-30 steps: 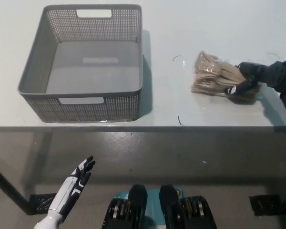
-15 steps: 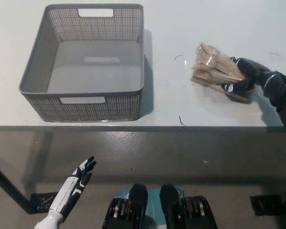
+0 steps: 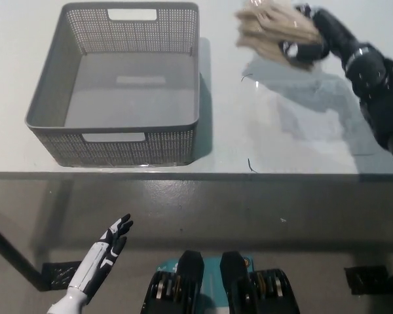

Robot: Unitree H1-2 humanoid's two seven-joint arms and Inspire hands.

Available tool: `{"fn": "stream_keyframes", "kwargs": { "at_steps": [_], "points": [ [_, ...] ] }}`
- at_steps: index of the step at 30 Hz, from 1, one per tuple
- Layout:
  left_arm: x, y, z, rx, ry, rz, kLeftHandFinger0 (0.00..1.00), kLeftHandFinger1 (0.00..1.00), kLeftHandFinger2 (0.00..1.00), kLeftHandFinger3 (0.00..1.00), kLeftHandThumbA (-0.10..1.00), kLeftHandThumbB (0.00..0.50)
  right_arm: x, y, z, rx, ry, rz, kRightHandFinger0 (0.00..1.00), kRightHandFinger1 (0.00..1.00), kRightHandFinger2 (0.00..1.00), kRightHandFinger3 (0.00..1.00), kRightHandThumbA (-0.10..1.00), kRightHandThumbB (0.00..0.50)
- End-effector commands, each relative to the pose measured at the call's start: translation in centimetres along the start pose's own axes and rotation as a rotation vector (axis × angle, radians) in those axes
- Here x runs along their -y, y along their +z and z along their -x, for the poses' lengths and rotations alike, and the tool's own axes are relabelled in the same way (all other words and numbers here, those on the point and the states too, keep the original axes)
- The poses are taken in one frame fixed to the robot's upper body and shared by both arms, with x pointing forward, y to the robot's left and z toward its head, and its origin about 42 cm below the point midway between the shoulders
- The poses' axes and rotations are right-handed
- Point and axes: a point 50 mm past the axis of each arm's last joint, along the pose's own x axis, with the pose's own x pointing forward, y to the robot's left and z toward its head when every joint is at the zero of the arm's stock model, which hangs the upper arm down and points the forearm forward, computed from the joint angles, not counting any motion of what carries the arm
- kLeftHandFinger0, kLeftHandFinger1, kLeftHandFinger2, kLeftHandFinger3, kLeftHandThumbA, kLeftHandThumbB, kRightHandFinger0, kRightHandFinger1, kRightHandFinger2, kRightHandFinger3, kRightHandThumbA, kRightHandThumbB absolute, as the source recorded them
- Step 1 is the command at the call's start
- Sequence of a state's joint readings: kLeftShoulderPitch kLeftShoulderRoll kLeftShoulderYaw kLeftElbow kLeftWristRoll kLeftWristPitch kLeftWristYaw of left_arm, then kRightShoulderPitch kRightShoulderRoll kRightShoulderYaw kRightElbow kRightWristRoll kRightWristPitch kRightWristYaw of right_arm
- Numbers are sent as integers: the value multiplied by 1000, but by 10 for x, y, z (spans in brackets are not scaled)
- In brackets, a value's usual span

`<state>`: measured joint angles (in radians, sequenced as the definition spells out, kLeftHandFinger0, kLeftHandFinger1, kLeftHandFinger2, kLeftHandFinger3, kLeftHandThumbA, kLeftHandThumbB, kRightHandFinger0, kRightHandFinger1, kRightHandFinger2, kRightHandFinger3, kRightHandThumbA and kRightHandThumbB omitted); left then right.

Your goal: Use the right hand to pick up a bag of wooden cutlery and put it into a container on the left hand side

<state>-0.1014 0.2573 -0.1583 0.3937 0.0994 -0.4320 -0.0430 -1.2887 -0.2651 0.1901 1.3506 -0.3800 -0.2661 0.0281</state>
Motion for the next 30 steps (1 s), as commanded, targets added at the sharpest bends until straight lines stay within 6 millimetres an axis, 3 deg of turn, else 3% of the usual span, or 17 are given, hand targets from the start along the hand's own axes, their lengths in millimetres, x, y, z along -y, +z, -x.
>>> {"fn": "stream_keyframes", "kwargs": {
  "at_steps": [1, 3, 5, 7, 9, 13, 14, 18, 19, 21, 23, 26, 30],
  "points": [
    [-10, 8, -8, 62, 0, -25, 1000, 1000, 1000, 1000, 1000, 343, 63, 102, -22, 252, -161, -35, 0, 353, 753, 835, -100, 106],
    [-9, 8, -7, 61, -4, -25, 1000, 1000, 1000, 1000, 1000, 350, 60, 121, -24, 305, -164, -23, 0, 375, 804, 915, -100, 87],
    [-8, 8, -7, 60, -7, -31, 1000, 1000, 1000, 1000, 1000, 347, 57, 133, -26, 313, -171, -1, 0, 405, 808, 927, -100, 104],
    [-7, 7, -7, 55, -14, -26, 1000, 1000, 1000, 1000, 1000, 361, 51, 147, -27, 367, -150, -66, 0, 395, 771, 815, -100, 151],
    [-6, 6, -7, 52, -20, -18, 1000, 1000, 1000, 1000, 1000, 378, 46, 161, -28, 384, -129, -83, 0, 336, 711, 745, -100, 148],
    [-4, 6, -7, 51, -28, -31, 1000, 1000, 1000, 1000, 1000, 370, 32, 186, -30, 427, -107, -84, 0, 312, 700, 721, -100, 153],
    [-4, 6, -6, 51, -31, -33, 1000, 1000, 1000, 1000, 1000, 368, 20, 199, -31, 445, -98, -78, 0, 313, 704, 734, -100, 157],
    [-4, 5, -6, 50, -33, -47, 1000, 1000, 1000, 1000, 1000, 360, -2, 217, -31, 476, -78, -106, 0, 335, 725, 714, -100, 165],
    [-3, 5, -6, 48, -34, -45, 1000, 1000, 1000, 1000, 1000, 364, -12, 224, -31, 455, -79, -84, 130, 381, 732, 719, -100, 165],
    [-4, 5, -7, 47, -37, -41, 1000, 1000, 1000, 1000, 1000, 360, -30, 231, -30, 468, -35, -125, 10, 365, 765, 767, -100, 148],
    [-4, 5, -7, 48, -40, -46, 1000, 1000, 1000, 1000, 1000, 350, -47, 230, -29, 465, -4, -162, 19, 477, 848, 873, -100, 135],
    [-3, 6, -8, 51, -44, -45, 1000, 1000, 1000, 1000, 1000, 353, -70, 229, -27, 472, 4, -183, 24, 498, 834, 826, -100, 168],
    [-3, 7, -10, 57, -54, -46, 1000, 1000, 1000, 1000, 1000, 353, -93, 227, -25, 410, 54, -221, 21, 508, 879, 867, -100, 152]
  ]
}}
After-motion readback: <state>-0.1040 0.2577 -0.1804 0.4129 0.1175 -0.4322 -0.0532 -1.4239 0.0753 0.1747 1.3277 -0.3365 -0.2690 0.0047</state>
